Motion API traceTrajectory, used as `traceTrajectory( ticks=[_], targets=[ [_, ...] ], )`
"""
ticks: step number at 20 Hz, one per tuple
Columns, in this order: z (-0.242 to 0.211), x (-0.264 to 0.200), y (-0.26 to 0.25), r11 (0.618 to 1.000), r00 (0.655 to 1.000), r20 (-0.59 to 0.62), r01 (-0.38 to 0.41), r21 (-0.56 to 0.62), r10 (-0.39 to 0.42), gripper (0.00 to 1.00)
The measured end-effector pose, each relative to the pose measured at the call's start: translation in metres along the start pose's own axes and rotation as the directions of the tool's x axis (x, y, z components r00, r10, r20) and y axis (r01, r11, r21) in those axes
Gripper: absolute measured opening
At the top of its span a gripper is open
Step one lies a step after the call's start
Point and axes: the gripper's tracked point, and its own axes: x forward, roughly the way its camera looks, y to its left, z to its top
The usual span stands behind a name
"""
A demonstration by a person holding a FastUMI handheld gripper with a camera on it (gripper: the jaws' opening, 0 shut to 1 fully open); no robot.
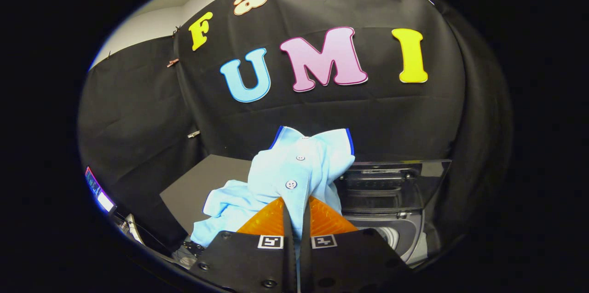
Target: Put the clothes into the washing machine and then close the washing machine lid.
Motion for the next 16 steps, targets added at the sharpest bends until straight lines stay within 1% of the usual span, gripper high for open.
traceTrajectory(
  ticks=[2, 6, 9, 13, 15, 16],
  targets=[
    [0.000, 0.000, -0.016, 1.000, 1.000, 0.004, 0.020, -0.004, -0.020, 0.07],
    [0.000, -0.002, -0.047, 0.997, 0.998, 0.006, 0.063, 0.041, -0.063, 0.08],
    [-0.006, 0.002, -0.063, 0.997, 0.998, -0.009, 0.068, 0.048, -0.067, 0.07],
    [-0.041, 0.023, -0.081, 0.998, 0.997, -0.049, 0.056, -0.007, -0.056, 0.08],
    [-0.068, 0.031, -0.096, 0.997, 0.992, -0.104, 0.071, -0.026, -0.073, 0.07],
    [-0.079, 0.033, -0.102, 0.997, 0.989, -0.128, 0.078, -0.015, -0.079, 0.08]
  ],
)
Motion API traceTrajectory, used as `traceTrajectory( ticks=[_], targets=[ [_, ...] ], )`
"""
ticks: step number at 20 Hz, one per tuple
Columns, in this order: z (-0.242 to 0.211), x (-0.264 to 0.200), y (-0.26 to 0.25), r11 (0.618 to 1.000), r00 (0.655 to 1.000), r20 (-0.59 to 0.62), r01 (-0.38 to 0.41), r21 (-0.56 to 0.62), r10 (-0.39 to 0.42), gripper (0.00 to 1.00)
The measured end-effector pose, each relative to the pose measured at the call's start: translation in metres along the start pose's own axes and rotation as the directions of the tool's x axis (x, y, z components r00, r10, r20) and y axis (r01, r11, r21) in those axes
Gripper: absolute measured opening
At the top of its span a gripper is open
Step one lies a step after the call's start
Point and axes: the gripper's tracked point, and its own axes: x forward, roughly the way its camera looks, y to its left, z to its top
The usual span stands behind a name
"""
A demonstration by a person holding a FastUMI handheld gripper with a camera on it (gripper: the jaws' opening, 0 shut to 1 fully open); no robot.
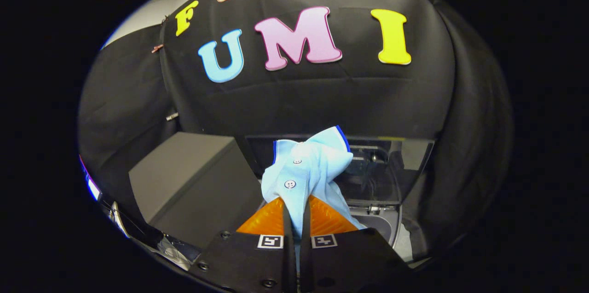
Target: Put the clothes into the washing machine and then close the washing machine lid.
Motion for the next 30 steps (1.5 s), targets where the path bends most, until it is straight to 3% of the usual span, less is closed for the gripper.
traceTrajectory(
  ticks=[3, 11, 15, 18, 26, 28, 30],
  targets=[
    [-0.035, 0.012, -0.011, 0.998, 0.997, -0.075, 0.026, 0.052, -0.022, 0.08],
    [-0.123, 0.066, -0.027, 0.989, 0.959, -0.245, 0.147, 0.017, -0.138, 0.08],
    [-0.151, 0.090, -0.040, 0.972, 0.929, -0.315, 0.226, 0.069, -0.194, 0.08],
    [-0.163, 0.107, -0.056, 0.958, 0.915, -0.313, 0.283, 0.046, -0.255, 0.08],
    [-0.205, 0.117, -0.060, 0.944, 0.881, -0.391, 0.321, 0.079, -0.267, 0.08],
    [-0.216, 0.117, -0.060, 0.938, 0.868, -0.430, 0.326, 0.118, -0.248, 0.12],
    [-0.222, 0.117, -0.065, 0.921, 0.855, -0.449, 0.359, 0.152, -0.260, 0.46]
  ],
)
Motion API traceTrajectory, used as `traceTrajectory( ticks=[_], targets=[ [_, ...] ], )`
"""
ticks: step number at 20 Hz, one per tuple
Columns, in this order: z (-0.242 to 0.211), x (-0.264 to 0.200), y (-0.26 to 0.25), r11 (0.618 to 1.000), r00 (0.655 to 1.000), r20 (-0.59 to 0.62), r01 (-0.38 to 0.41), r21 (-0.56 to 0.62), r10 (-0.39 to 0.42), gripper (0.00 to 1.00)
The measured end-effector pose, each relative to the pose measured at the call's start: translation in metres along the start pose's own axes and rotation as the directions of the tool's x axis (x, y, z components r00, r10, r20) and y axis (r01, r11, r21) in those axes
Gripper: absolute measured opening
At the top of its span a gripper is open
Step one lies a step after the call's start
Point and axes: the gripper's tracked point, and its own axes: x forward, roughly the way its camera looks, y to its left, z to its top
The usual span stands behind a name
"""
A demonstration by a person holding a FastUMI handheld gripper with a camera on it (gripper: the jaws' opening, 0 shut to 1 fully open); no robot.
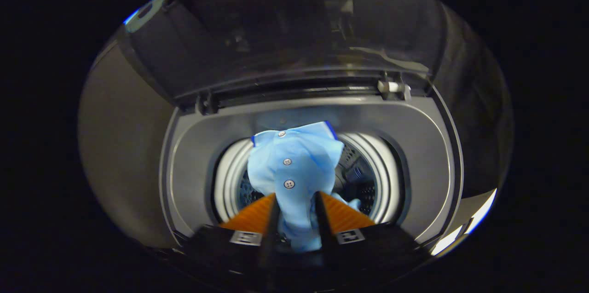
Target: Put the clothes into the washing machine and then close the washing machine lid.
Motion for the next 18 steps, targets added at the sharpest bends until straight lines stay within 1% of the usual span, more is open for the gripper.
traceTrajectory(
  ticks=[2, 3, 6, 12, 14, 16, 18],
  targets=[
    [0.011, -0.008, -0.008, 0.999, 0.999, 0.027, 0.033, 0.027, -0.033, 0.80],
    [0.012, -0.006, -0.010, 0.999, 0.999, 0.037, 0.036, 0.030, -0.037, 0.97],
    [0.013, -0.007, -0.003, 1.000, 0.999, 0.033, 0.015, 0.021, -0.015, 0.99],
    [0.015, -0.018, 0.001, 0.999, 0.996, 0.085, 0.007, -0.045, -0.003, 0.99],
    [0.017, -0.026, 0.004, 0.999, 0.995, 0.099, 0.006, -0.049, -0.001, 0.99],
    [0.026, -0.036, 0.008, 0.999, 0.990, 0.140, -0.002, -0.049, 0.009, 0.99],
    [0.040, -0.052, 0.013, 0.998, 0.979, 0.205, -0.005, -0.062, 0.017, 0.98]
  ],
)
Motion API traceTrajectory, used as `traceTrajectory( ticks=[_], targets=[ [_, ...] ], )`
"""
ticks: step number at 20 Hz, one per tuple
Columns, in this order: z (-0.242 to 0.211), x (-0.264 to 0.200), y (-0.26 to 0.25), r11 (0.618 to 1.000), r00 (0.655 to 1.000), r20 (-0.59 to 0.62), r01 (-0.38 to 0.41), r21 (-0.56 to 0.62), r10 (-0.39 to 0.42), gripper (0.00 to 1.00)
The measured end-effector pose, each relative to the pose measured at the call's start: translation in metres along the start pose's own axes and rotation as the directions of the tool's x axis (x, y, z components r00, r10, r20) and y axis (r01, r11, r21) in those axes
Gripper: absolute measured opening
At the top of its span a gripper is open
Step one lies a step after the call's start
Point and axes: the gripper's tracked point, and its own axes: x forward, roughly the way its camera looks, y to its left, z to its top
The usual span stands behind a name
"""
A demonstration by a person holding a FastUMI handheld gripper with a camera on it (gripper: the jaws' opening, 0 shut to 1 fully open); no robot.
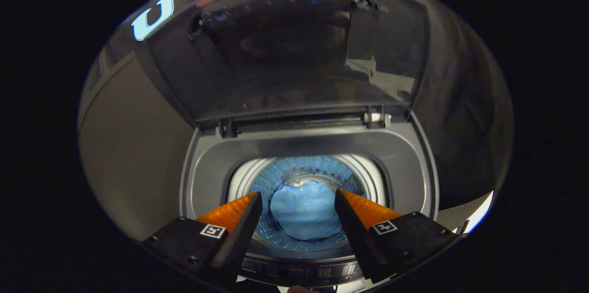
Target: Put the clothes into the washing machine and then close the washing machine lid.
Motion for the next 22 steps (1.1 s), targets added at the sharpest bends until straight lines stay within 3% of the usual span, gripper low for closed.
traceTrajectory(
  ticks=[5, 11, 16, 22],
  targets=[
    [0.051, -0.050, 0.017, 1.000, 0.989, 0.145, -0.026, 0.006, 0.025, 0.99],
    [0.121, -0.127, 0.032, 0.999, 0.936, 0.349, -0.052, -0.011, 0.053, 0.98],
    [0.180, -0.223, 0.042, 1.000, 0.808, 0.589, -0.017, -0.023, 0.027, 0.98],
    [0.180, -0.304, 0.079, 1.000, 0.697, 0.717, 0.007, -0.005, -0.001, 0.98]
  ],
)
